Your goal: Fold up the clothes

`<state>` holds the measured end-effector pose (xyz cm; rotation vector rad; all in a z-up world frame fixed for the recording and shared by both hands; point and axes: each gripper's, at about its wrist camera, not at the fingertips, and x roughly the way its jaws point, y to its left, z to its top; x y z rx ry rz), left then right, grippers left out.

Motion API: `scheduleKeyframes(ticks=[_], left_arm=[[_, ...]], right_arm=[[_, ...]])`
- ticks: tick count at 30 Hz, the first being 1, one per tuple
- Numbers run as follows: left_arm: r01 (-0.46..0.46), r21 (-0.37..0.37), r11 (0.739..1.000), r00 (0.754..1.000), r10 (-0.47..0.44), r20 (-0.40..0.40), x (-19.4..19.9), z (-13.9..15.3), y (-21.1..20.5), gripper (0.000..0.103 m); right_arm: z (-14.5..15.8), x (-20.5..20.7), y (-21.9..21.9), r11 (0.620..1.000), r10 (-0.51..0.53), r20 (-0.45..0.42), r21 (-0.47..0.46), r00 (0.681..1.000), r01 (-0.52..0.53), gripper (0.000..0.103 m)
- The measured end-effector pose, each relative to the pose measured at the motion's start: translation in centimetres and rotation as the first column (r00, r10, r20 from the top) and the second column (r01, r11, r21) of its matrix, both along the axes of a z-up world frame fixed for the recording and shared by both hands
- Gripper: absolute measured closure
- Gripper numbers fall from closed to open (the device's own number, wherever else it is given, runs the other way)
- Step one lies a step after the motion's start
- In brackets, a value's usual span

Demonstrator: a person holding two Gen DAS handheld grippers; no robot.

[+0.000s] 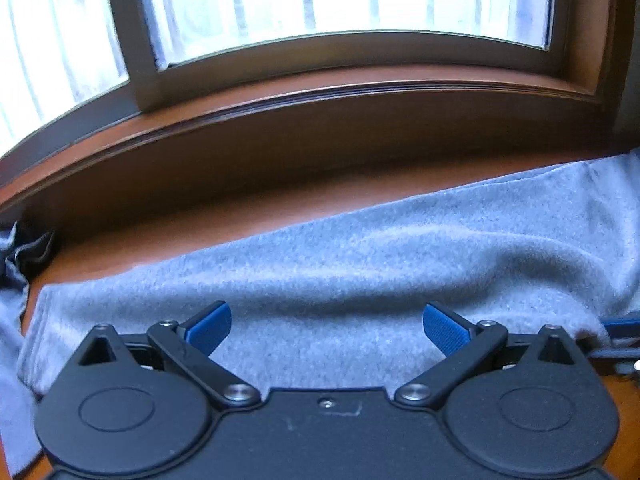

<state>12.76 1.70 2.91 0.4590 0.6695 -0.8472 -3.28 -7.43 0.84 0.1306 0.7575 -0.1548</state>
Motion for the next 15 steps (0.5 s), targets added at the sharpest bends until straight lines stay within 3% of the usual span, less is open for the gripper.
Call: scheduleKeyframes(ticks=[1,2,3,5,8,10,15], left_arm=[[0.021,-0.006,1.0,1.0,-0.021,0.01,-0.2,0.2,-0.4,0.0],[0.046,-0.011,0.999,0.999,-0.046,0.023,-0.6,0.4,-1.0,0.001],[0.074,-0.013,0.997,0.997,-0.073,0.038,-1.1,0.8,-1.7,0.001],[0.132,-0.017,0.991,0.989,-0.13,0.066,-2.3,1.4,-3.2,0.001],[0.217,-0.002,0.976,0.97,-0.215,0.114,-4.8,1.3,-6.5,0.001],[0.209,0.076,0.975,0.955,-0.22,0.198,-6.4,0.1,-9.5,0.001],[-0.004,0.281,0.96,0.941,-0.091,0.326,-7.5,-3.3,-15.1,0.0]], right_arm=[[0.9,-0.6,-0.4,1.0,-0.005,0.027,0.027,1.0,0.005,0.075],[1.7,-1.5,-1.5,0.999,-0.018,0.063,0.042,0.998,0.016,0.067],[2.6,-2.5,-2.7,0.998,-0.033,0.1,0.054,0.994,0.028,0.048],[3.9,-4.5,-5.3,0.995,-0.102,0.134,0.019,0.986,0.1,0.03],[4.6,-6.9,-10.3,0.974,-0.216,0.093,-0.046,0.972,0.221,0.03],[4.7,-9.0,-14.5,0.946,-0.304,0.064,-0.101,0.951,0.309,0.03],[2.6,-13.5,-25.7,0.825,-0.523,-0.018,-0.264,0.852,0.501,0.03]])
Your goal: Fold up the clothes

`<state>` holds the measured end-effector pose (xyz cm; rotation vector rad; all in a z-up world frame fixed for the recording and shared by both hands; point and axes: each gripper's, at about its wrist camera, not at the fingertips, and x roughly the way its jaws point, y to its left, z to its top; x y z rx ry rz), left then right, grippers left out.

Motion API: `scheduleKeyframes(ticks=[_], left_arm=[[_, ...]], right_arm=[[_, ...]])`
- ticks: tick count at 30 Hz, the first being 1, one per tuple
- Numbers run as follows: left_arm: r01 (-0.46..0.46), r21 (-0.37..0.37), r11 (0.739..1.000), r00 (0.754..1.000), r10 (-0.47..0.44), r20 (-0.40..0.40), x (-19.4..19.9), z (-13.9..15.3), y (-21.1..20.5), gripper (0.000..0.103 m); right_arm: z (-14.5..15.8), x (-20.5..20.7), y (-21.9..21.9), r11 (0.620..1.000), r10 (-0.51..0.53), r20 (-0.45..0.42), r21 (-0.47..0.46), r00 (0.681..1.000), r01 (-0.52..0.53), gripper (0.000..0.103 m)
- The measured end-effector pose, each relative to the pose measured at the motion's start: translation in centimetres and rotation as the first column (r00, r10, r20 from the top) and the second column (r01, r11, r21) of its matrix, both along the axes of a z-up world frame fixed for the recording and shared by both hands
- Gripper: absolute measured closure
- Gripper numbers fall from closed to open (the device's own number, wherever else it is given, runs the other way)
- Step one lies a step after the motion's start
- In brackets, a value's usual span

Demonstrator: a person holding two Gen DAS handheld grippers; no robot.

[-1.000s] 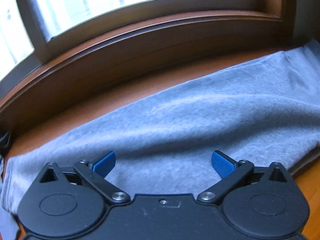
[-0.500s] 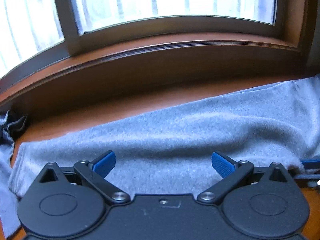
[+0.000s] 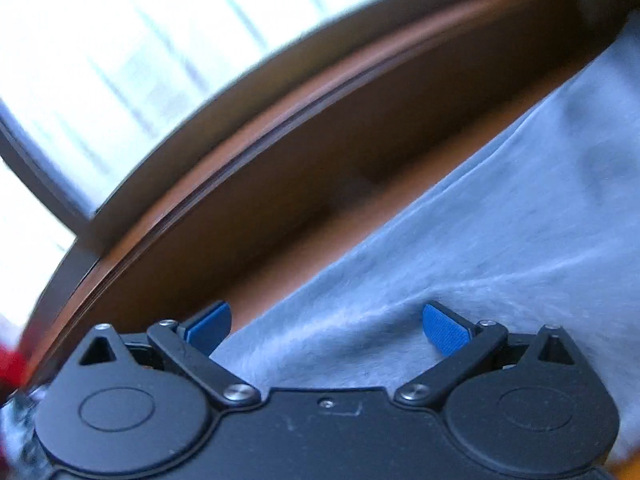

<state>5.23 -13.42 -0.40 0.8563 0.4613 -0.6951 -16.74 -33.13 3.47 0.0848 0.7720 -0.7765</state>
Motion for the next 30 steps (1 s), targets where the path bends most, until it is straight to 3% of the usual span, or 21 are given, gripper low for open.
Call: scheduleKeyframes(ticks=[2,5,9,13,15,17,19,20,22,24,26,27,30], left_arm=[[-0.064,0.016,0.998,0.998,0.064,0.01,-0.4,-0.1,-0.5,0.0],[-0.164,0.057,0.985,0.985,0.161,0.063,-1.2,-0.5,-0.8,0.0],[-0.315,0.098,0.944,0.947,0.306,0.099,-2.0,-0.7,-0.6,0.0],[-0.393,0.142,0.908,0.919,0.384,0.089,-2.0,-0.4,0.1,0.0],[-0.388,0.181,0.904,0.922,0.377,0.092,-2.4,0.2,0.6,0.0],[-0.303,0.184,0.935,0.953,0.299,0.051,-3.6,1.2,0.6,0.004],[-0.131,0.133,0.982,0.99,0.137,-0.04,-4.8,2.7,-0.1,0.008],[-0.053,0.103,0.993,0.995,0.061,-0.077,-5.5,3.3,-0.6,0.01],[0.104,0.052,0.993,0.987,-0.097,-0.128,-6.9,4.1,-2.5,0.015],[0.23,0.038,0.972,0.964,-0.222,-0.144,-7.8,3.9,-4.5,0.032],[0.342,0.022,0.939,0.928,-0.334,-0.165,-8.0,3.5,-6.1,0.039],[0.396,0.013,0.918,0.905,-0.388,-0.174,-8.1,3.4,-6.9,0.048],[0.489,-0.025,0.872,0.843,-0.479,-0.243,-7.0,3.2,-8.2,0.054]], right_arm=[[-1.4,-1.3,-3.8,0.997,-0.071,-0.064,-0.013,0.995,0.07,0.031],[-2.8,-4.1,-6.0,0.993,-0.095,-0.039,0.07,0.995,0.097,0.032],[-2.3,-6.8,-4.4,0.989,-0.065,-0.051,0.128,0.997,0.071,0.032],[-1.3,-8.9,-3.2,0.988,-0.011,-0.085,0.154,0.996,0.024,0.032],[0.2,-8.1,-2.8,0.984,0.033,-0.097,0.18,0.995,-0.015,0.037],[2.6,-7.4,-1.4,0.975,0.17,-0.031,0.148,0.985,-0.164,0.04],[4.8,-6.2,0.2,0.933,0.35,0.048,0.076,0.936,-0.353,0.033],[5.7,-5.3,0.9,0.896,0.438,0.074,0.041,0.896,-0.442,0.027],[6.2,-2.6,1.7,0.811,0.579,0.092,0.033,0.81,-0.584,0.026],[5.8,0.7,2.1,0.73,0.677,0.082,0.054,0.732,-0.681,0.03],[5.1,3.9,2.8,0.672,0.738,0.015,0.064,0.674,-0.737,0.037],[4.8,5.1,2.9,0.648,0.761,-0.015,0.065,0.648,-0.759,0.042],[4.8,7.1,3.2,0.584,0.81,-0.018,0.113,0.586,-0.804,0.05]])
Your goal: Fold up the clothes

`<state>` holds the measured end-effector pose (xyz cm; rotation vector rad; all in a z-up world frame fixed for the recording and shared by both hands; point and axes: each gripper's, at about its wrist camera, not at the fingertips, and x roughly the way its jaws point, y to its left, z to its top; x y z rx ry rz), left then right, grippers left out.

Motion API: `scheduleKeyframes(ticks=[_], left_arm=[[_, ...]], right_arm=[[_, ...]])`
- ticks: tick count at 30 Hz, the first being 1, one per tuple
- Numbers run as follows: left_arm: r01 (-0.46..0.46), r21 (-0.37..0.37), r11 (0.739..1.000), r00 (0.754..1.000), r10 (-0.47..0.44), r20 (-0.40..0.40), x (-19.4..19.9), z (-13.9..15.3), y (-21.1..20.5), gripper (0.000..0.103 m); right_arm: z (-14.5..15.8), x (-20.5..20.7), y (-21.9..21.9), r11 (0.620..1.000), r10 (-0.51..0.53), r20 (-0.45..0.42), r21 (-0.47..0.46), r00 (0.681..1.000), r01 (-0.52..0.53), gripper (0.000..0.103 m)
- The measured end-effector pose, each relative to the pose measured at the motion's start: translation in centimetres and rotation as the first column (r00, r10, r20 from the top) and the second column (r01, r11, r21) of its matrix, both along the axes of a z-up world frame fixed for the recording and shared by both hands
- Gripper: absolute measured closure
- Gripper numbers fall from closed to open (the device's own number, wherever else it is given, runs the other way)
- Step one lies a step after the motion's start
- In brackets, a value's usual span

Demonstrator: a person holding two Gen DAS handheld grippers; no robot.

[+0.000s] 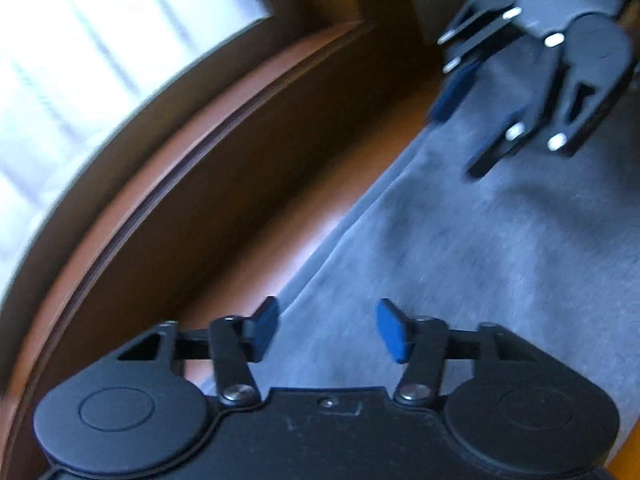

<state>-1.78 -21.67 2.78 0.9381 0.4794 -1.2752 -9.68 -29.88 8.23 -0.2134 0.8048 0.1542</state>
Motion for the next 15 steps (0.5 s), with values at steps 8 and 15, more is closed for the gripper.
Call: scheduleKeyframes(ticks=[8,15], left_arm=[[0.172,0.076,0.982,0.982,-0.165,-0.091,3.4,-0.8,-1.5,0.035],[0.191,0.079,0.979,0.971,-0.176,-0.165,3.5,-0.8,-1.8,0.09]], right_arm=[[-0.4,3.9,-1.9,0.987,0.127,-0.038,0.1,0.991,-0.122,0.05],[-0.2,4.5,-1.4,0.984,0.156,-0.077,0.101,0.985,-0.148,0.1]])
